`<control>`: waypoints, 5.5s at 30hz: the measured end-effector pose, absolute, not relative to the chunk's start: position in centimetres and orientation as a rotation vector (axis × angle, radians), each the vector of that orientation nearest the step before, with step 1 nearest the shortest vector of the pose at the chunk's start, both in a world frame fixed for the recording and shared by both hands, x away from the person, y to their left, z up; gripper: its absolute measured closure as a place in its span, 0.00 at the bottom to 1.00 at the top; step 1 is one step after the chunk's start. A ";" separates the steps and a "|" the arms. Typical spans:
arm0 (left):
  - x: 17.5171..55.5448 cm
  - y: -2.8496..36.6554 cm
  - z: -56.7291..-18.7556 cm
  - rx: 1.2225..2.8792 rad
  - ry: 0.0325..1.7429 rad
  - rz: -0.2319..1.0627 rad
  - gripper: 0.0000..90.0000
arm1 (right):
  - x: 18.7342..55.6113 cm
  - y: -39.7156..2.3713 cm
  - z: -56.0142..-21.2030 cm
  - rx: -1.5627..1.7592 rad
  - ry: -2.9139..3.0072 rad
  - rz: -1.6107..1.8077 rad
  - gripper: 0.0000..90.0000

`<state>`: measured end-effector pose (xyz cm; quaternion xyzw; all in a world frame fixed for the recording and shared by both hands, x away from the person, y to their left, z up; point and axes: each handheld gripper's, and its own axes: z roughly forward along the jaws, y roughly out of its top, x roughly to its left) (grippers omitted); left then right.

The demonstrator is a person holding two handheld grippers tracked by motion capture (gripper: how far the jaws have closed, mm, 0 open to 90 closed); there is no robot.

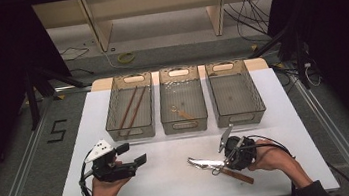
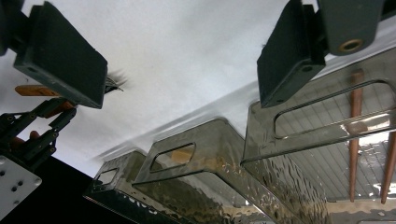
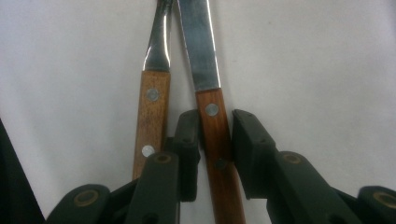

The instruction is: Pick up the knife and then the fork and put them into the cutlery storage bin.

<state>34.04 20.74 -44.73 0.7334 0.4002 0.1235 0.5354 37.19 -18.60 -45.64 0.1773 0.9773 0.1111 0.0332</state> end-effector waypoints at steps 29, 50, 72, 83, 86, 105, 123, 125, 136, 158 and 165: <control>34.0 20.8 -44.7 1.746 0.956 0.297 0.17 | 37.4 -19.8 -43.2 0.481 2.939 0.473 0.86; 33.9 20.9 -44.7 1.729 0.953 0.300 0.18 | 39.1 -21.2 -40.5 0.675 2.811 0.664 0.86; 34.0 21.0 -44.7 1.721 0.955 0.303 0.17 | 43.1 -22.4 -36.9 0.880 2.651 0.759 0.86; 34.0 21.0 -44.7 1.719 0.955 0.305 0.18 | 45.9 -23.1 -36.1 1.007 2.571 0.755 0.86; 34.0 21.0 -44.7 1.720 0.955 0.305 0.17 | 46.5 -23.3 -35.8 1.036 2.556 0.750 0.86; 34.0 21.0 -44.7 1.719 0.955 0.306 0.18 | 49.7 -24.4 -35.5 1.167 2.471 0.712 0.86; 34.0 21.1 -44.7 1.720 0.955 0.305 0.17 | 51.8 -24.6 -37.1 1.269 2.449 0.659 0.86; 34.0 21.0 -44.7 1.720 0.955 0.305 0.17 | 52.0 -24.6 -37.2 1.274 2.447 0.653 0.86; 34.0 21.1 -44.7 1.719 0.954 0.305 0.18 | 52.5 -24.3 -37.8 1.302 2.438 0.643 0.86; 33.9 21.2 -44.7 1.719 0.956 0.307 0.17 | 53.1 -24.4 -40.1 1.366 2.467 0.568 0.85; 33.9 21.2 -44.7 1.718 0.956 0.306 0.17 | 52.9 -24.3 -40.1 1.361 2.496 0.582 0.70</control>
